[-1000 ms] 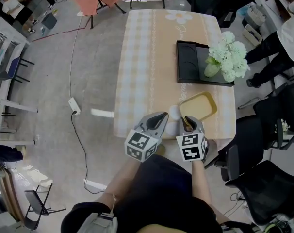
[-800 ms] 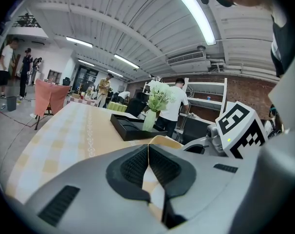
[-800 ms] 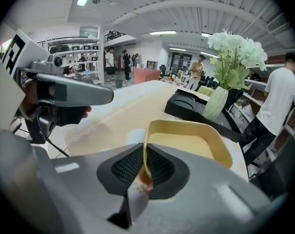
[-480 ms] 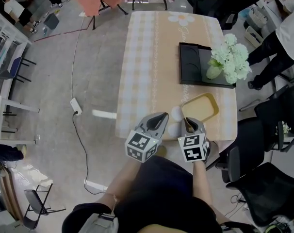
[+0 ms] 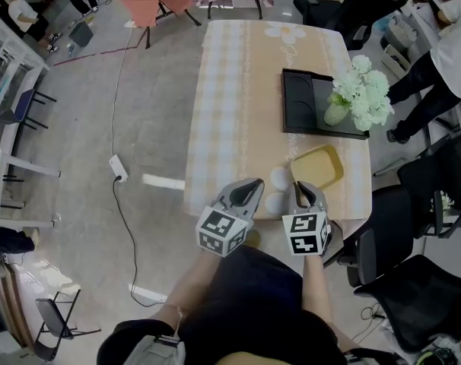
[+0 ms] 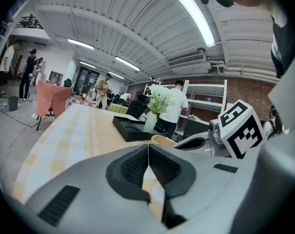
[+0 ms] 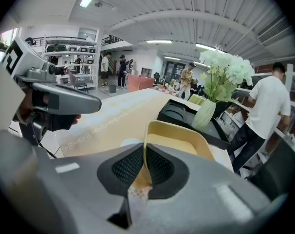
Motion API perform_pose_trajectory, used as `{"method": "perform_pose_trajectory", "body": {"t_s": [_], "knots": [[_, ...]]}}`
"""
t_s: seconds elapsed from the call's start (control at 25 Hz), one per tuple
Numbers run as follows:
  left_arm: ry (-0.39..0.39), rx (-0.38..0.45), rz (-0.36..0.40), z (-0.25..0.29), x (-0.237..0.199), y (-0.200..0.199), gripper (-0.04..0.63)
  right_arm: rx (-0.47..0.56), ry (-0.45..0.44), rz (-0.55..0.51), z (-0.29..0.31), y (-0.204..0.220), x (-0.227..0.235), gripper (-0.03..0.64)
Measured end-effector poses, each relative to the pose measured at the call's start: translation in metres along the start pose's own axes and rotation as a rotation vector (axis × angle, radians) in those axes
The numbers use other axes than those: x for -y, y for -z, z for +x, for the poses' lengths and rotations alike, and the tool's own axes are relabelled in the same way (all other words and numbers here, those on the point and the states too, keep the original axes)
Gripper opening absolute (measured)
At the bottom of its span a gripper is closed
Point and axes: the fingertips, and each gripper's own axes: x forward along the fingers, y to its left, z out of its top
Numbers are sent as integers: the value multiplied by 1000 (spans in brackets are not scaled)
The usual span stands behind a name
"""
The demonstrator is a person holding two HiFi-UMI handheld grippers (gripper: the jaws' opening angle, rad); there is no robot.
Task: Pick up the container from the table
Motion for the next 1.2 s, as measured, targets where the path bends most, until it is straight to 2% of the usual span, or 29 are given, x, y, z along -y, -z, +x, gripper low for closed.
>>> {"method": "perform_pose_trajectory", "body": {"t_s": [0.32,0.64,0.96,1.2], "knots": [[43,14,29,-5,10,-11,12,105,59,88,-24,-23,12,23],[75,64,83,-13,20,-39,12,220,111,87,-58,-58,16,23],[85,102,136,-28,27,-59,12,320,126,74,-87,-84,4,23],[90,162,171,-53,35,-81,12,401,131,71,-109,-100,-8,23]]}}
